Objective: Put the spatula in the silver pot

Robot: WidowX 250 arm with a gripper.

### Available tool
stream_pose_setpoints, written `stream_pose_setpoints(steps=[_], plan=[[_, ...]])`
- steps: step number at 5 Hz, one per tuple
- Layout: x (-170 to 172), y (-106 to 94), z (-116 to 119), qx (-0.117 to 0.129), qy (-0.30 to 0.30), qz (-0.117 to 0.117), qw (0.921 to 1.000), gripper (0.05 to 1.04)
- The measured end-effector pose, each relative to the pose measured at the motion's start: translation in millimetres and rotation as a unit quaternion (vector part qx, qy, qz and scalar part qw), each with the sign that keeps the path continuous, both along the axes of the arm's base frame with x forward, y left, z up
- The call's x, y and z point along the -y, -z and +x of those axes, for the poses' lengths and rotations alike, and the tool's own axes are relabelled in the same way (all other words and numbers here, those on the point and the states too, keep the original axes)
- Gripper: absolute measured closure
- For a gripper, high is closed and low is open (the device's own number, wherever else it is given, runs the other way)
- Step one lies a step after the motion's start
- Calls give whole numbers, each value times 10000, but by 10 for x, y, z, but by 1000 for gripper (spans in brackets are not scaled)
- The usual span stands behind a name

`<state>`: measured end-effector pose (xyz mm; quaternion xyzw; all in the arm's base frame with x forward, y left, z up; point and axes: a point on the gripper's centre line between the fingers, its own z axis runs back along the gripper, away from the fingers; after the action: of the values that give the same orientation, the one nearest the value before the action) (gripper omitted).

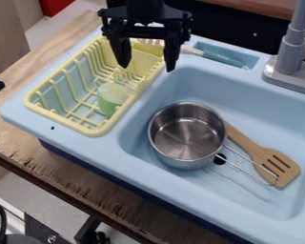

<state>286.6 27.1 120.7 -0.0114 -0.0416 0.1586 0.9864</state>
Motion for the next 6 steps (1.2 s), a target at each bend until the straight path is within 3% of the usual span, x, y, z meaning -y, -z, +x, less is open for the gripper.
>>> stream_pose_setpoints(steps=[2,3,4,5,6], plan=[[-98,84,-49,-204,-222,89,9995,85],[-175,68,-27,-127,-319,145,9993,85],[-244,-17,130,45,-517,-61,9986,85],[-211,-93,252,234,-1145,-366,9925,85],[-152,-132,345,261,-1957,-447,9793,85]])
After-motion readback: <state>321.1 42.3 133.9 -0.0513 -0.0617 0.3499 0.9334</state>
